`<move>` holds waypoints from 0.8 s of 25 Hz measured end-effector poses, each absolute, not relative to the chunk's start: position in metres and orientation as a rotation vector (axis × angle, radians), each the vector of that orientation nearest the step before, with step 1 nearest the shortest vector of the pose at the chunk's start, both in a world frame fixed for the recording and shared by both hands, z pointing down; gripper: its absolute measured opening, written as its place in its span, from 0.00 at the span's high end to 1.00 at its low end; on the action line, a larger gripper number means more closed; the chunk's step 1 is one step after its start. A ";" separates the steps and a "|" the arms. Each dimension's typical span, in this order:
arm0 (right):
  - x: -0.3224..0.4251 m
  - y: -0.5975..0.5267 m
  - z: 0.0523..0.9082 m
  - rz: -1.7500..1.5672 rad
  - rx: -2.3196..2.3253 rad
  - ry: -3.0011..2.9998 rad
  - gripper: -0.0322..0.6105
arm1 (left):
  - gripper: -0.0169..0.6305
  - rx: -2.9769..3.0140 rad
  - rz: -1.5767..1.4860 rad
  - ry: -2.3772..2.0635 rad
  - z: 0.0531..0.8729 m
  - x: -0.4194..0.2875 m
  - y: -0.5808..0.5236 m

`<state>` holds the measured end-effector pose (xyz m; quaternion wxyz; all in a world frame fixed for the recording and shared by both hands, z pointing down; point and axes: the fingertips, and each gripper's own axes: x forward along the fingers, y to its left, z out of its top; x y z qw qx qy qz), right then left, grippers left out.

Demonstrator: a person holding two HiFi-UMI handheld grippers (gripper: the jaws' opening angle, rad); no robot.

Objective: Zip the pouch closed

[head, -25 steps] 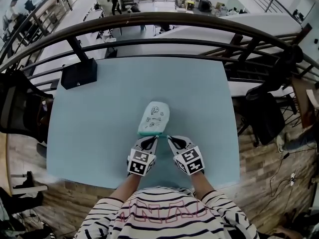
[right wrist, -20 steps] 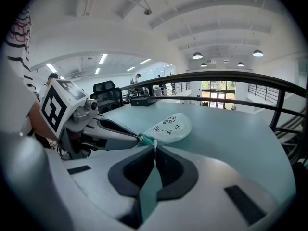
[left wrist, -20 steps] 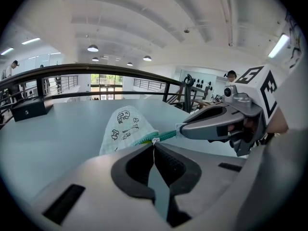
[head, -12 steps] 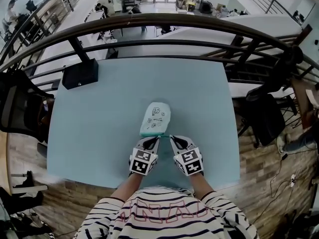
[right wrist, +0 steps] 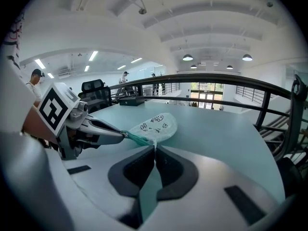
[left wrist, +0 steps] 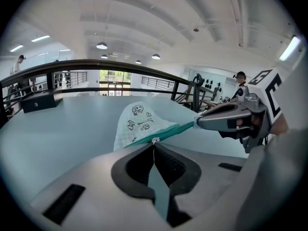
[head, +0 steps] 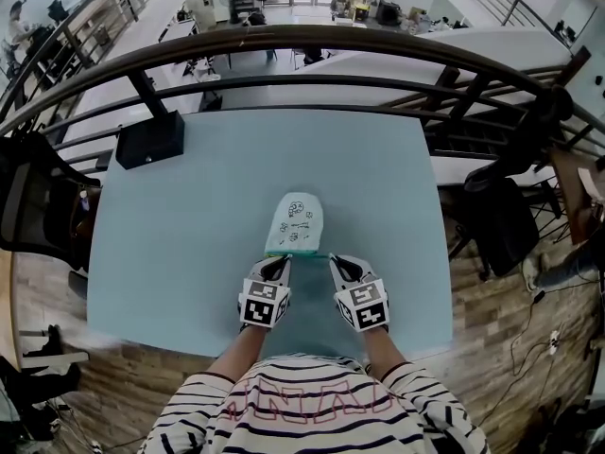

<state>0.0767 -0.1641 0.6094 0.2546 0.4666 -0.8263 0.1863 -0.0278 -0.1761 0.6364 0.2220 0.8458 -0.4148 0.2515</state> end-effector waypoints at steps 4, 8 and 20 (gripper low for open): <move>0.082 -0.164 0.612 0.526 1.283 -2.231 0.89 | 0.93 2.293 0.693 -1.200 0.638 -0.046 -0.181; 0.080 -0.167 0.613 0.529 1.275 -2.242 0.89 | 0.93 2.284 0.692 -1.225 0.636 -0.052 -0.186; 0.087 -0.174 0.622 0.572 1.293 -2.225 0.89 | 0.93 2.271 0.737 -1.286 0.637 -0.075 -0.198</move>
